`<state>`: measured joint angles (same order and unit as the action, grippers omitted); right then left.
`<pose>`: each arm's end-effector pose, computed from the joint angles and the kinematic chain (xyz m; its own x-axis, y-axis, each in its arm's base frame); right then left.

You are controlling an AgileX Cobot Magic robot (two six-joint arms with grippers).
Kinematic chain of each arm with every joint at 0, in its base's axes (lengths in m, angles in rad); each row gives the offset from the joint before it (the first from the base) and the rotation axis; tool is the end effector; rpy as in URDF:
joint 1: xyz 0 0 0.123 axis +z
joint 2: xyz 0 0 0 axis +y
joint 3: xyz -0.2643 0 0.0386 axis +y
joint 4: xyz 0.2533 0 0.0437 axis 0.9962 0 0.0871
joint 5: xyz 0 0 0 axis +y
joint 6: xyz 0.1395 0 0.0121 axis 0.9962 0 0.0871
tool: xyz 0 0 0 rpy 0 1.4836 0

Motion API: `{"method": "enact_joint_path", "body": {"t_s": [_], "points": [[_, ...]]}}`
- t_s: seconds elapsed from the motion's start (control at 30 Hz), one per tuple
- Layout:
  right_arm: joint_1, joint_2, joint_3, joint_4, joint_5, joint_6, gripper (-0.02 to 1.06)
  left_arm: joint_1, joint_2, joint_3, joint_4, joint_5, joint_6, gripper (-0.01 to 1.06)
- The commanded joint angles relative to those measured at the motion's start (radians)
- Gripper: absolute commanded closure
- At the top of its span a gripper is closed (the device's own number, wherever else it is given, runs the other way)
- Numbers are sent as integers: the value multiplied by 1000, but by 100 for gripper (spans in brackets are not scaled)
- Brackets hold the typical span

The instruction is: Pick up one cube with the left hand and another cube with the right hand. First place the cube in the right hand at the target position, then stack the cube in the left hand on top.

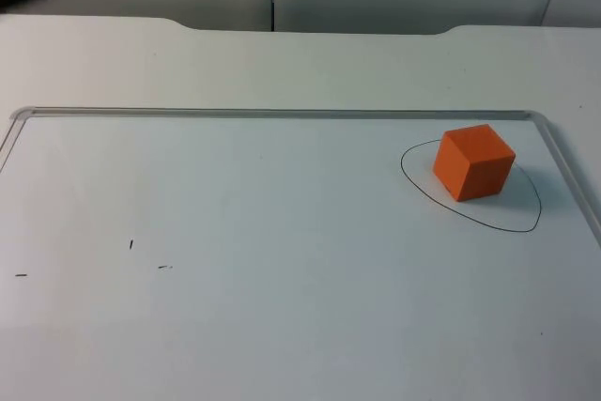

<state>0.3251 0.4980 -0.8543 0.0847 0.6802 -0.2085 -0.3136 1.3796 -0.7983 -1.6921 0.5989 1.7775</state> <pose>0.1344 0.0532 0.3798 -0.1661 -0.2057 -0.9644 -0.3956 0.9097 -0.1259 0.2894 -0.1763 0.2408 -0.3352 0.1611 -0.9282 0.7650 0.6216 -0.1684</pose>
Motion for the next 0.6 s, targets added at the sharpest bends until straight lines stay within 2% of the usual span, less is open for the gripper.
{"method": "enact_joint_path", "body": {"t_s": [0.0,0.17,0.27,0.37,0.47,0.57], "points": [[4,-4,6,-1,-15,-8,23,-41,65,-27,-52,-14,103,105],[4,-4,6,-3,-15,-8,23,-99,232,-134,-52,-5,131,105],[4,-4,6,-3,-15,-8,23,-144,357,-256,-52,18,153,105],[4,-4,6,-3,-15,-8,23,-159,400,-300,-52,21,160,105],[4,-4,6,-3,-12,-8,23,-183,501,-395,-52,37,185,105],[4,-4,6,-3,-12,-8,23,-183,557,-438,-52,82,185,105]]}}
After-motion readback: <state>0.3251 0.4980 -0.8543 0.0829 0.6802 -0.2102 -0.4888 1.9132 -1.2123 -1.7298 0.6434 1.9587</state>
